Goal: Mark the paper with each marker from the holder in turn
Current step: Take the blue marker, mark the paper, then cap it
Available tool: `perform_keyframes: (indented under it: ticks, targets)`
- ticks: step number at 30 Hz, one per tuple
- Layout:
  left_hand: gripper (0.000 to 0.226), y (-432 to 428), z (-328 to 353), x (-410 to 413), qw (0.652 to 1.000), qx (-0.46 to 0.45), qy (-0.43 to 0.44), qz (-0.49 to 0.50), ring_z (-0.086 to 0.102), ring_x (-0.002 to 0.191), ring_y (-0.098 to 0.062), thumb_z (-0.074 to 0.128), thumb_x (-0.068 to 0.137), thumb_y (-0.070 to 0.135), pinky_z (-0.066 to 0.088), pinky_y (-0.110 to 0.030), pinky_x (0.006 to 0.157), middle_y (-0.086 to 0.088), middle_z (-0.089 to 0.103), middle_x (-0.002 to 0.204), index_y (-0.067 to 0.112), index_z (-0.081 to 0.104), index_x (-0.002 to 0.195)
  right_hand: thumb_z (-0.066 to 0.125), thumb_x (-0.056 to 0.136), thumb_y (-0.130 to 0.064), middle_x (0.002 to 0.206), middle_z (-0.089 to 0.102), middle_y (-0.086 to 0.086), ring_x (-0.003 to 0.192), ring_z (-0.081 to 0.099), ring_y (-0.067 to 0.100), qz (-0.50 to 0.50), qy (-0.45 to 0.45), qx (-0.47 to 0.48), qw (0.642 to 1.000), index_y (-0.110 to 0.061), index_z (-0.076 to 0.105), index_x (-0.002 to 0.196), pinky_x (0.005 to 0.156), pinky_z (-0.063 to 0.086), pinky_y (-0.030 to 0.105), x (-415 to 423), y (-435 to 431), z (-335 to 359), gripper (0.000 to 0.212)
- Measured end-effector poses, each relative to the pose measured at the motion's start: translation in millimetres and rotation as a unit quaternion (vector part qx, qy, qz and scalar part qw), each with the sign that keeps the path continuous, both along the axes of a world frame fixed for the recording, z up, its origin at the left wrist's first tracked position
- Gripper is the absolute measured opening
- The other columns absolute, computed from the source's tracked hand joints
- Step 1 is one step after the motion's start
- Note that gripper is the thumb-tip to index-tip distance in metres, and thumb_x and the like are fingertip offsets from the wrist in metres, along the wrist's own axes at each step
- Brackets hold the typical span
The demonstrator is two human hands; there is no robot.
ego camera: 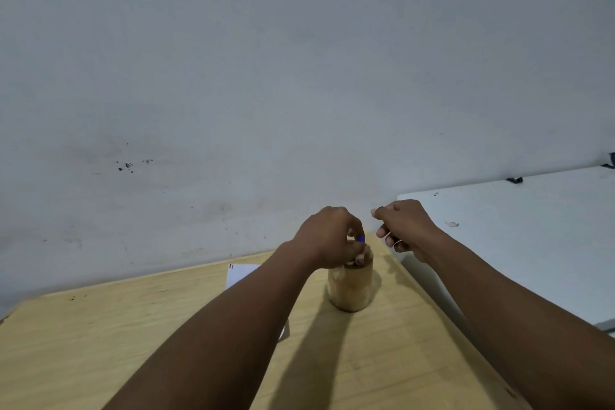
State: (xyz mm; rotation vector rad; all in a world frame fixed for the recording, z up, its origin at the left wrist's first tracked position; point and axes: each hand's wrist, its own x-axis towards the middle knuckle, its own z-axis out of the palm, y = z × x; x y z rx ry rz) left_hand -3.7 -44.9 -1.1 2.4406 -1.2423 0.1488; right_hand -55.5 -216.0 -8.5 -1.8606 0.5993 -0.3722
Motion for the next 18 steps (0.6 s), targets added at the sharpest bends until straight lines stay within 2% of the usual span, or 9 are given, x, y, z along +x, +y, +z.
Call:
perform_keyframes:
  ticks: [4, 7, 10, 11, 13, 16, 18]
  targets:
    - [0.025, 13, 17, 8, 0.993, -0.104, 0.044, 0.029, 0.067, 0.092, -0.014, 0.075, 0.086, 0.042, 0.056, -0.034, 0.08, 0.003, 0.073, 0.093, 0.018, 0.078, 0.093, 0.063, 0.097, -0.024, 0.075, 0.07, 0.014, 0.047, 0.052, 0.019, 0.002, -0.023, 0.019, 1.0, 0.005, 0.067, 0.109, 0.044, 0.038, 0.024, 4, 6, 5, 0.031]
    - [0.025, 29, 33, 14, 0.982, -0.168, 0.07, 0.051, 0.067, 0.082, -0.01, 0.076, 0.085, 0.04, 0.048, -0.021, 0.068, 0.002, 0.076, 0.086, 0.015, 0.08, 0.09, 0.063, 0.098, -0.025, 0.074, 0.069, 0.012, 0.048, 0.052, 0.019, 0.009, -0.047, 0.03, 0.998, 0.003, 0.067, 0.108, 0.045, 0.038, 0.025, 8, 17, 13, 0.03]
    - [0.025, 50, 45, 20, 0.964, -0.235, 0.102, 0.075, 0.06, 0.065, -0.005, 0.077, 0.084, 0.041, 0.041, -0.016, 0.059, 0.003, 0.072, 0.074, 0.017, 0.081, 0.086, 0.065, 0.097, -0.027, 0.07, 0.068, 0.011, 0.045, 0.05, 0.018, 0.019, -0.081, 0.044, 0.996, 0.004, 0.068, 0.105, 0.045, 0.037, 0.025, 14, 33, 22, 0.032]
    - [0.024, 59, 48, 22, 0.954, -0.263, 0.121, 0.084, 0.056, 0.062, -0.007, 0.077, 0.084, 0.041, 0.041, -0.018, 0.058, 0.0, 0.072, 0.072, 0.017, 0.081, 0.085, 0.065, 0.097, -0.028, 0.068, 0.068, 0.01, 0.044, 0.05, 0.018, 0.024, -0.093, 0.045, 0.994, 0.003, 0.069, 0.104, 0.043, 0.037, 0.024, 17, 40, 25, 0.032]
    - [0.022, 76, 52, 27, 0.925, -0.329, 0.165, 0.101, 0.058, 0.067, -0.013, 0.077, 0.085, 0.04, 0.044, -0.025, 0.063, -0.007, 0.073, 0.075, 0.018, 0.08, 0.081, 0.064, 0.098, -0.031, 0.066, 0.068, 0.01, 0.041, 0.051, 0.017, 0.036, -0.109, 0.041, 0.993, 0.0, 0.072, 0.097, 0.041, 0.037, 0.021, 20, 57, 32, 0.032]
    - [0.022, 107, 51, 36, 0.872, -0.412, 0.223, 0.14, 0.063, 0.074, -0.015, 0.075, 0.088, 0.037, 0.045, -0.024, 0.065, -0.002, 0.073, 0.081, 0.016, 0.078, 0.084, 0.062, 0.098, -0.039, 0.067, 0.071, 0.013, 0.04, 0.055, 0.017, 0.099, -0.106, 0.07, 0.987, -0.004, 0.074, 0.085, 0.039, 0.034, 0.021, 20, 92, 40, 0.039]
    - [0.022, 129, 45, 41, 0.842, -0.444, 0.254, 0.17, 0.064, 0.076, -0.015, 0.074, 0.088, 0.038, 0.046, -0.027, 0.067, -0.002, 0.074, 0.087, 0.016, 0.077, 0.088, 0.062, 0.096, -0.051, 0.073, 0.075, 0.014, 0.045, 0.06, 0.018, 0.171, -0.064, 0.104, 0.978, -0.004, 0.075, 0.091, 0.04, 0.034, 0.023, 21, 118, 38, 0.05]
